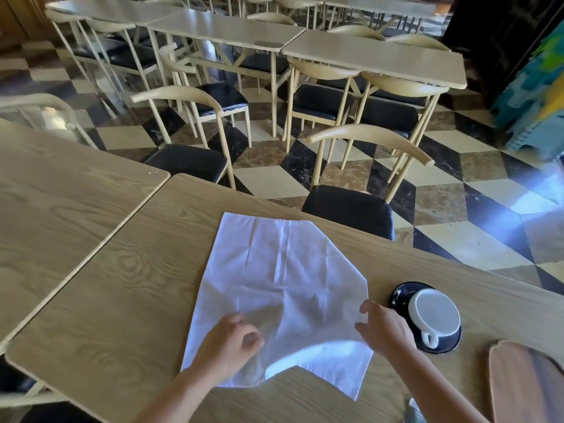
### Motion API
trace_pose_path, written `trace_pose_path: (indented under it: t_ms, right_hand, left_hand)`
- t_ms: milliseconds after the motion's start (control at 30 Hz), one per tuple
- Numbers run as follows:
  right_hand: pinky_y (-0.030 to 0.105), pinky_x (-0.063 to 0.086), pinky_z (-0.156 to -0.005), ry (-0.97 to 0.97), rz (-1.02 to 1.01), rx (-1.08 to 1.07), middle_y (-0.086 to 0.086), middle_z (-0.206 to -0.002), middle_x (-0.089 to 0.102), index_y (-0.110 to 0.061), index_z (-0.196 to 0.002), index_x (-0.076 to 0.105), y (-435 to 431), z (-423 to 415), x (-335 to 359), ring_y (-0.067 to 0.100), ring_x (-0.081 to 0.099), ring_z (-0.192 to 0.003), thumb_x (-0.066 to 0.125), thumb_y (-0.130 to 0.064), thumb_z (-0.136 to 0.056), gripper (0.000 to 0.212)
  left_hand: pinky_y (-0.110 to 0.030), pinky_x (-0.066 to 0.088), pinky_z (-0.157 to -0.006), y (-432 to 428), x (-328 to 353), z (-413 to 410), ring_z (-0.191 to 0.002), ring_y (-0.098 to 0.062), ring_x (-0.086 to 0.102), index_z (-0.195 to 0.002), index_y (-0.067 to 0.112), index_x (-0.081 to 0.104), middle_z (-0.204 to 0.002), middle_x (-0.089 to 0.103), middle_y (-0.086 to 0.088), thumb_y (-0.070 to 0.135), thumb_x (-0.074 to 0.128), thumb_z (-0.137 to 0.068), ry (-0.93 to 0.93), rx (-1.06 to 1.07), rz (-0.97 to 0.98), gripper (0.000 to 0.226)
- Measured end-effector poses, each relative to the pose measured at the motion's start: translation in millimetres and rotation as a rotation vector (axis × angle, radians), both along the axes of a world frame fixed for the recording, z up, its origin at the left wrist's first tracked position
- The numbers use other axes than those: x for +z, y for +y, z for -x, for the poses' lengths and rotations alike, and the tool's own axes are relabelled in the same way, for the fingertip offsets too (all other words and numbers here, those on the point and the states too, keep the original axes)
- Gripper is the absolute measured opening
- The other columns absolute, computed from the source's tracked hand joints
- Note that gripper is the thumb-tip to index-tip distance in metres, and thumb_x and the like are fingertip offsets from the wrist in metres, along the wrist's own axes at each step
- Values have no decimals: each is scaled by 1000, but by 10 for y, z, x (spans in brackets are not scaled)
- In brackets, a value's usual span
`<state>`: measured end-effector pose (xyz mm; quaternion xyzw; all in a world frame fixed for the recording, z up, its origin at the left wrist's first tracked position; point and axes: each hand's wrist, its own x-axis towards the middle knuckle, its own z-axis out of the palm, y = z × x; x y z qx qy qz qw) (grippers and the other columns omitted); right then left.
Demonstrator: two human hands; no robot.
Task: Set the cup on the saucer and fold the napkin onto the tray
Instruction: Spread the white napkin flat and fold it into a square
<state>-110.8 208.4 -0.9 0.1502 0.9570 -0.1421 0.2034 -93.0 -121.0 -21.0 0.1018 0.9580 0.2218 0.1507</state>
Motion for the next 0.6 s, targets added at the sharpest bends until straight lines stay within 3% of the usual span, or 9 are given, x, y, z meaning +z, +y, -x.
trace_pose_path:
  t_ms: [133,233,300,400,533,600]
  right_hand:
    - [34,52,-79,69,-77,11,6,-116,60,-24,-125,54,-6,252,-29,31,61,-104,58,-33,-89,37]
    - [37,44,-91,200,10,-24,11,-127,58,-19,-132,54,-43,556,-63,34,55,-113,53,-24,-95,37]
    - [38,43,-89,211,85,-68,15,-121,61,-14,-121,58,-103,802,-100,37,55,-110,49,-20,-96,27]
    - [37,43,-74,161,120,-135,16,-105,62,-13,-90,53,-172,1046,-162,38,57,-97,44,-22,-95,15]
    - [37,50,-73,137,167,-230,11,-85,65,-13,-85,63,-180,1173,-184,31,60,-78,43,-43,-96,38]
    - [35,52,-70,107,374,-372,8,-71,62,-10,-86,68,-197,1237,-143,26,57,-65,44,-52,-96,49]
  left_hand:
    - [-49,47,-98,-133,-146,153,-130,-32,47,-131,25,57,-133,51,-8,52,56,-88,163,49,209,51]
    - [-63,39,-101,-180,-192,314,-141,-41,33,-140,23,50,-148,41,-19,76,12,-85,144,123,280,85]
    - [-67,34,-103,-188,-283,400,-144,-41,27,-144,25,44,-151,35,-19,80,-8,-78,113,180,289,100]
    - [-70,28,-105,-167,-445,420,-145,-43,23,-148,24,37,-154,30,-23,78,0,-82,91,198,320,93]
    - [-69,21,-111,-166,-569,369,-147,-41,19,-151,25,29,-159,21,-22,75,10,-86,133,211,333,84]
    - [-67,20,-113,-161,-571,361,-147,-40,18,-152,26,27,-160,19,-21,74,13,-87,159,223,325,82]
